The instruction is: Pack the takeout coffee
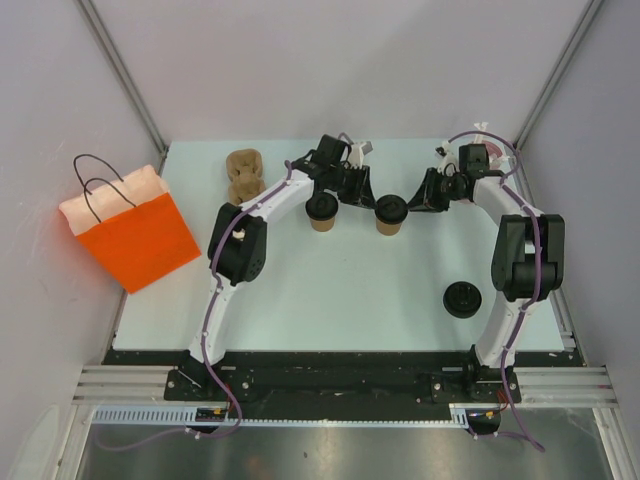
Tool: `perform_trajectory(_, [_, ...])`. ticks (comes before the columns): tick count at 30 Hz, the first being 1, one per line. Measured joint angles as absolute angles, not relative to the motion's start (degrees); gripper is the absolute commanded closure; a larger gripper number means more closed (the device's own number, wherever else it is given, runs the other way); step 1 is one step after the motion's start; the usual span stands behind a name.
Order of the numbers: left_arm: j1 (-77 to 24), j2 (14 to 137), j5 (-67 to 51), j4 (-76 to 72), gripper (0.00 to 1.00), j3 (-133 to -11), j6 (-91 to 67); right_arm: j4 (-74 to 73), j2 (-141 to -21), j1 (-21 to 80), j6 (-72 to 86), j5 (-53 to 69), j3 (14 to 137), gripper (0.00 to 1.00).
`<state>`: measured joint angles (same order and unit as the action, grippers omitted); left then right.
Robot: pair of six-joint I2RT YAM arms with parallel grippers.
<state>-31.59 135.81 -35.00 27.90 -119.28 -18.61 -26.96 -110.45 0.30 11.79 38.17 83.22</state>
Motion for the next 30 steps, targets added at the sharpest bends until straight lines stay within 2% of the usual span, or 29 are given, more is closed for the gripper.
perform_trajectory(13, [-31.4, 135.8, -36.0, 27.4, 0.7, -118.8, -19.0, -26.7, -110.5, 0.8, 12.0, 37.4, 83.2, 0.76])
perform_trajectory(16, [-31.4, 135.8, -36.0, 27.4, 0.72, -118.8, -19.0, -26.6, -110.5, 1.0, 12.0, 37.5, 83.2, 0.8])
perform_trajectory(20, [-31.3, 135.8, -36.5, 26.6, 0.77, -118.1, -19.2, -25.4, -110.8, 0.9, 12.1, 38.6, 82.7, 0.94])
perform_trajectory(23, [-31.3, 135.8, -37.2, 25.6, 0.8, -117.5, -19.6, -23.8, -110.8, 0.4, 12.3, 40.0, 81.5, 1.0])
perform_trajectory(30, [-31.0, 135.0, -38.6, 21.9, 0.91, -114.3, -20.6, -19.1, -110.4, -0.3, 13.3, 42.3, 78.4, 1.0])
